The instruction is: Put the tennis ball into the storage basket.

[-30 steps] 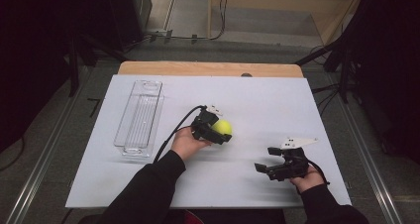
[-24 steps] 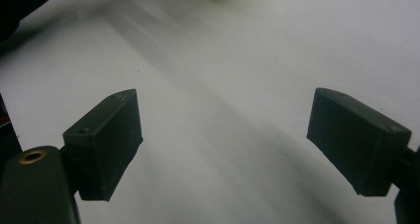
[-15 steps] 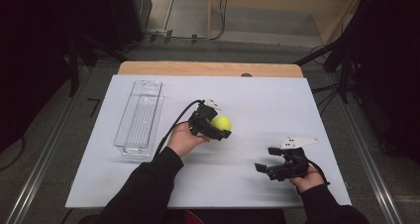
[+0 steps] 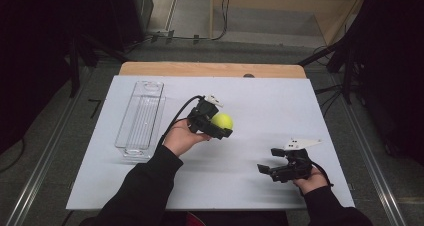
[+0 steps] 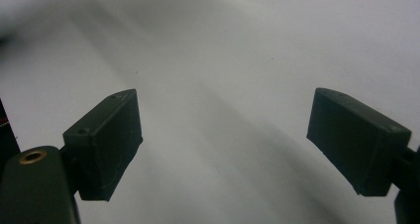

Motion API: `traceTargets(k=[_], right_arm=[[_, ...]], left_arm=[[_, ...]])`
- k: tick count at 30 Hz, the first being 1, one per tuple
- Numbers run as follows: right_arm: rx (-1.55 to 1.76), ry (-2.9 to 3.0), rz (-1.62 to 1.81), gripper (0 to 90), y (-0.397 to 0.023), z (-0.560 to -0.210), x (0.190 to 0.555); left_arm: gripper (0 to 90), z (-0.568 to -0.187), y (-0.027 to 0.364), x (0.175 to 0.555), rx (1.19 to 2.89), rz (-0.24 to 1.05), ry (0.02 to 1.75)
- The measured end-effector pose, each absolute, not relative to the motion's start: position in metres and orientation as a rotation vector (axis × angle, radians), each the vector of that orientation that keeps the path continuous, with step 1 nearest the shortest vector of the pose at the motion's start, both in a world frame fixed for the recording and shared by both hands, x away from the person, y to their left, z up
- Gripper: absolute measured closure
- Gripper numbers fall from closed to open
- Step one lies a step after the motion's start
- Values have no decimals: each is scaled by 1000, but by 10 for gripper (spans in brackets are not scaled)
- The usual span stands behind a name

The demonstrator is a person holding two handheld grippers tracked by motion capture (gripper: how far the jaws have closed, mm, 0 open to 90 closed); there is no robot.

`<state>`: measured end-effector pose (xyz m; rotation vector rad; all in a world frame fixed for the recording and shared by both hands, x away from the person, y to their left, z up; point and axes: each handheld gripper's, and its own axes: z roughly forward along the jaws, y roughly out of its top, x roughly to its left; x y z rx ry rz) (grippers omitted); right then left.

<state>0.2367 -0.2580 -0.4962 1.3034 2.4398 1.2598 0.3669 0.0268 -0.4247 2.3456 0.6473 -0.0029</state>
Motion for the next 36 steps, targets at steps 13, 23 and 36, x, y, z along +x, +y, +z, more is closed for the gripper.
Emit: traceTargets(k=[13,23,36], right_arm=[[1309,2435,1264,119,-258,-496,236],[1302,2438,1263,119,-257,-496,235],[1308,2435,1266,120,-258,-496,236]], left_arm=[[260,-419,32,369,2345,-7,650],[259,-414,42,373,2328,-2,674],[259,-409,58,379,2328,-5,716]])
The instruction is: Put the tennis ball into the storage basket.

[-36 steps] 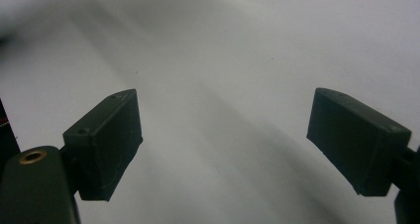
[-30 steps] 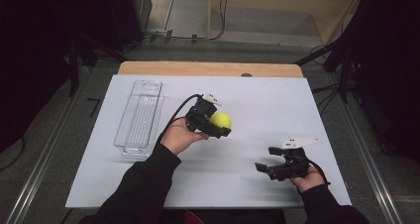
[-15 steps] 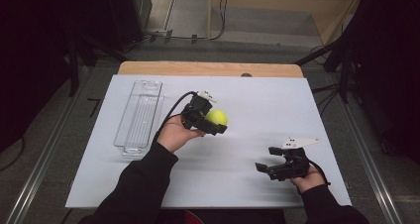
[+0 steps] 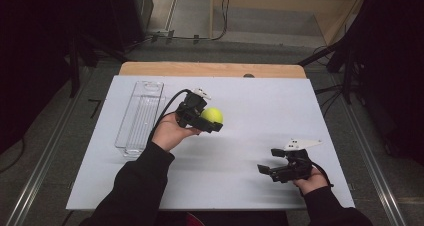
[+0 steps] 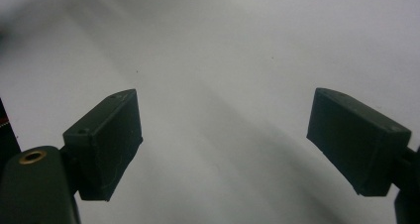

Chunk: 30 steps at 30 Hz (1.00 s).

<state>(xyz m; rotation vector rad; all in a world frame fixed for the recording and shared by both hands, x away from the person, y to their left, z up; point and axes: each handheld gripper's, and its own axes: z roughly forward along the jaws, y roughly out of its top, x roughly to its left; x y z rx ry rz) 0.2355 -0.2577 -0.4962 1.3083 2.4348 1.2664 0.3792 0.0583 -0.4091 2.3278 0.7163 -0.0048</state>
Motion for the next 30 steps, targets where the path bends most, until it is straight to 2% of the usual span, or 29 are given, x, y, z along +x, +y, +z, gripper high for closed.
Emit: traceTargets(k=[30], right_arm=[[1308,2425,1271,119,-258,-495,235]], left_arm=[[259,-400,96,395,2289,54,817]])
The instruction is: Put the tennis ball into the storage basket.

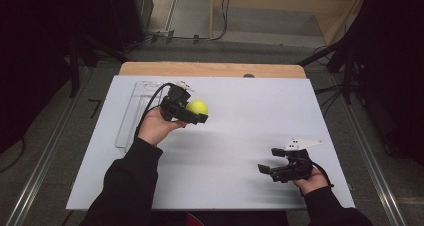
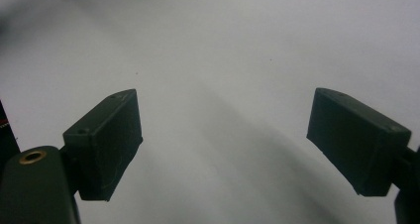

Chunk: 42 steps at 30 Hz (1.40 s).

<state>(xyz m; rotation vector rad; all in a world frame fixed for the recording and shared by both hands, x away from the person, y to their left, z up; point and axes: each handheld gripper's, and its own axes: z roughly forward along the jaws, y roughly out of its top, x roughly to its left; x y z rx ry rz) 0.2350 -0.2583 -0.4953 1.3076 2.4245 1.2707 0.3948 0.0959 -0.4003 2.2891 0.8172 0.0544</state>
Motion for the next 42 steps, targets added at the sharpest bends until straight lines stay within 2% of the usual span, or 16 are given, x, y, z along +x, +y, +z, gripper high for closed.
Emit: traceTargets(k=[42], right_arm=[[1308,2433,1275,119,-257,-496,236]], left_arm=[[259,-392,136,406,2239,109,932]])
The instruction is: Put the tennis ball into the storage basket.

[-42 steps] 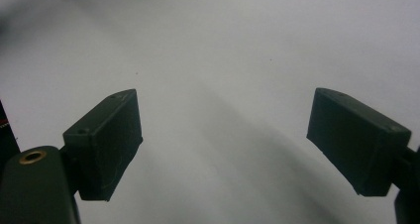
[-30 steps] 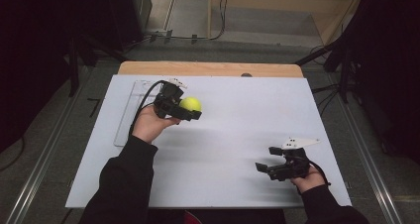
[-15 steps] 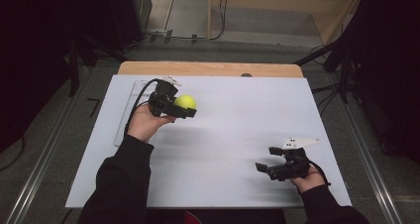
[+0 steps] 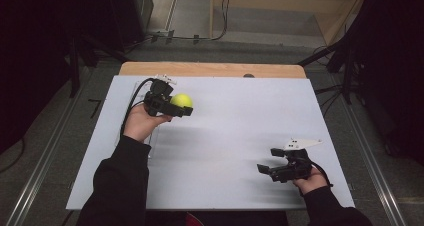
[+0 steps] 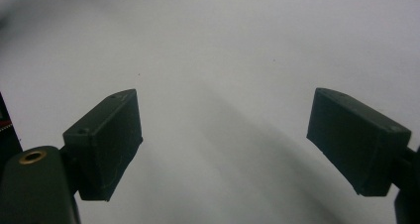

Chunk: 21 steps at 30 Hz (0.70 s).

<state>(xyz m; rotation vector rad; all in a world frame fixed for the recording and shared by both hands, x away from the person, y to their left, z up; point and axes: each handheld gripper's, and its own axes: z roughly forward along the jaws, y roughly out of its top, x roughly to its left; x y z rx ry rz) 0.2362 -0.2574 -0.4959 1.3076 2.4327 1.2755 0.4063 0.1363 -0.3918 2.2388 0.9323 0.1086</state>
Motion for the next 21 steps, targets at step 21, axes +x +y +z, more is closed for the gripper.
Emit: traceTargets(k=[21], right_arm=[[1301,2439,1277,119,-256,-495,238]], left_arm=[[259,-390,166,412,2202,156,1023]])
